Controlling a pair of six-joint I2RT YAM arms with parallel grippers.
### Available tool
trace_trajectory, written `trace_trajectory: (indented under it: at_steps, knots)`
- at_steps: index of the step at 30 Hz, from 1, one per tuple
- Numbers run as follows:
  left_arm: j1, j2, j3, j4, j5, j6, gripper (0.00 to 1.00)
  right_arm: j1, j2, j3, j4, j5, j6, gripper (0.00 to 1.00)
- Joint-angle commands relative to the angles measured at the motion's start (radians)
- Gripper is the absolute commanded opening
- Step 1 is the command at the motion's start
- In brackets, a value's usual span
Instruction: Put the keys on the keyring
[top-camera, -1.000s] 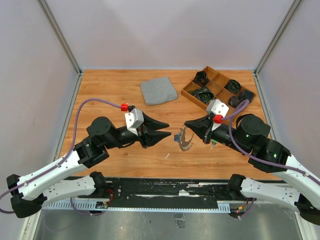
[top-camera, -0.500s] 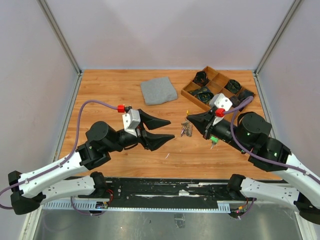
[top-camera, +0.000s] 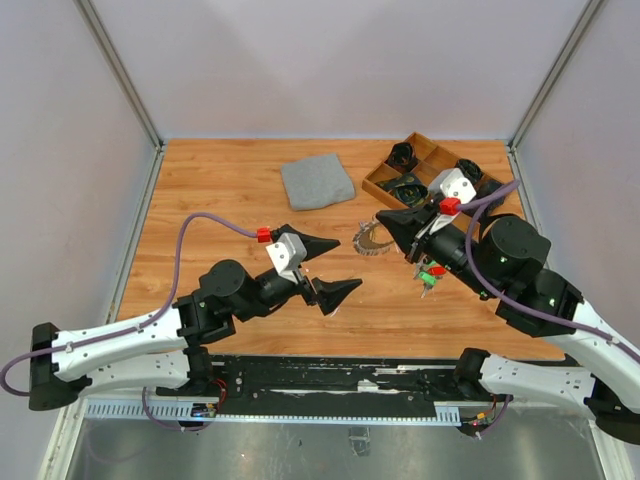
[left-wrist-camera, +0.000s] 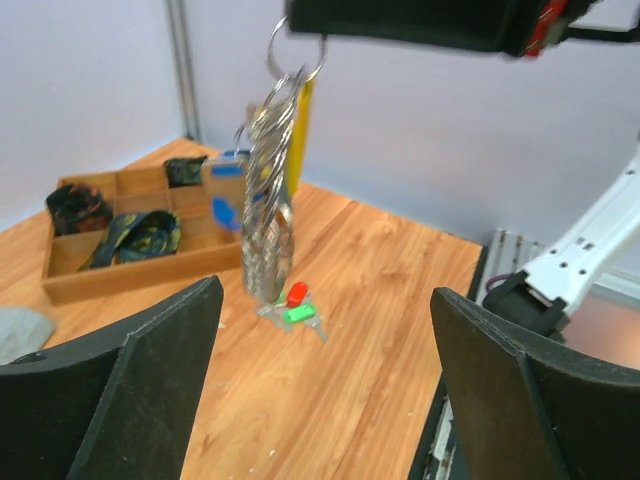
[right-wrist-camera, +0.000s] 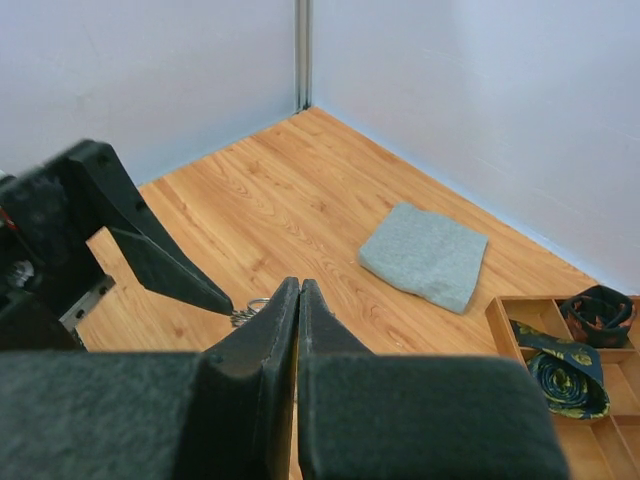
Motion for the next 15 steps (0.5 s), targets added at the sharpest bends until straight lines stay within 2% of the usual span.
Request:
trace_trajectory:
  at_steps: [1,8,15]
  knots:
    - [-0.009,0.018,-0.041,0.111,-0.114,0.009,0.92,-0.004,-0.008,0.049,0.073,0.023,0.032,0.01]
    - [-0.009,0.079,-0.065,0.25,-0.171,-0.005,0.93,-0.004,-0.006,0.064,0.08,0.026,0.052,0.0]
    - [-0.028,0.154,-0.033,0.353,-0.088,-0.03,0.92,-0.004,-0.001,0.063,0.081,0.047,0.072,0.01]
